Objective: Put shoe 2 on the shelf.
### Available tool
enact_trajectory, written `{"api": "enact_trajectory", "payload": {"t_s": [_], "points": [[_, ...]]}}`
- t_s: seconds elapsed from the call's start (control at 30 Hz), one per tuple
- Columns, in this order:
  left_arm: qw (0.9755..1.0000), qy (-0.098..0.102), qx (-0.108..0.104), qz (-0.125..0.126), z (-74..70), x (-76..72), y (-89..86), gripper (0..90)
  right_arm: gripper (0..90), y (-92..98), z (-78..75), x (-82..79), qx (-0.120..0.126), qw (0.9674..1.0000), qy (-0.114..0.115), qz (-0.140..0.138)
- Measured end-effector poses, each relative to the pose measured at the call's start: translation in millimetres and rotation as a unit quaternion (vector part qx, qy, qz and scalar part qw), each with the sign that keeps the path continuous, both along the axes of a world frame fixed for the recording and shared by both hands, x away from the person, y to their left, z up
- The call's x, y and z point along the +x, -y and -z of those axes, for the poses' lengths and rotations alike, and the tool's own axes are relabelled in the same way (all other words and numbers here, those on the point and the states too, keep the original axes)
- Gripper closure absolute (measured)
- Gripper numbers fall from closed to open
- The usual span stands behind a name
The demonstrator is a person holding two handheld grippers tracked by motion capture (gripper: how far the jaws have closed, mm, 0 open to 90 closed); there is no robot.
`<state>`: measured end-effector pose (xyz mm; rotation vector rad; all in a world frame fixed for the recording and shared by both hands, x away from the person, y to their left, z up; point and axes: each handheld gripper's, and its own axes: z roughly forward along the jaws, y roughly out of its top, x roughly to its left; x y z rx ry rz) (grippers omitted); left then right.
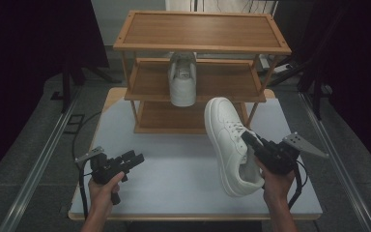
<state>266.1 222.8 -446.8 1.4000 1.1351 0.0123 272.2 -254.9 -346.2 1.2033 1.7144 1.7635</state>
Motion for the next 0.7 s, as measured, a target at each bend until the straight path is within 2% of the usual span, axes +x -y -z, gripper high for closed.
{"api": "enact_trajectory", "payload": {"t_s": [0.2, 0.33, 0.43, 0.7], "points": [[1.0, 0.002, -0.001, 0.001, 0.7, 0.4, -0.9, 34.8, 82.6, -3.0, -20.8, 7.3, 0.005, 0.9999, 0.015, 0.004], [1.0, 0.0, -0.003, 0.0, 1.0, 0.5, -0.7, 34.9, 82.7, -5.5, -33.4, 16.8, 0.009, 0.9997, 0.019, 0.017], [1.0, -0.001, 0.0, -0.002, 1.3, 0.7, -1.5, 34.8, 82.7, -9.0, -42.0, 26.6, 0.005, 0.9994, 0.019, 0.028], [0.9999, -0.002, -0.01, -0.008, 0.8, 0.9, -6.3, 34.8, 82.7, -21.2, -62.5, 57.8, -0.002, 0.999, 0.012, 0.043]]}}
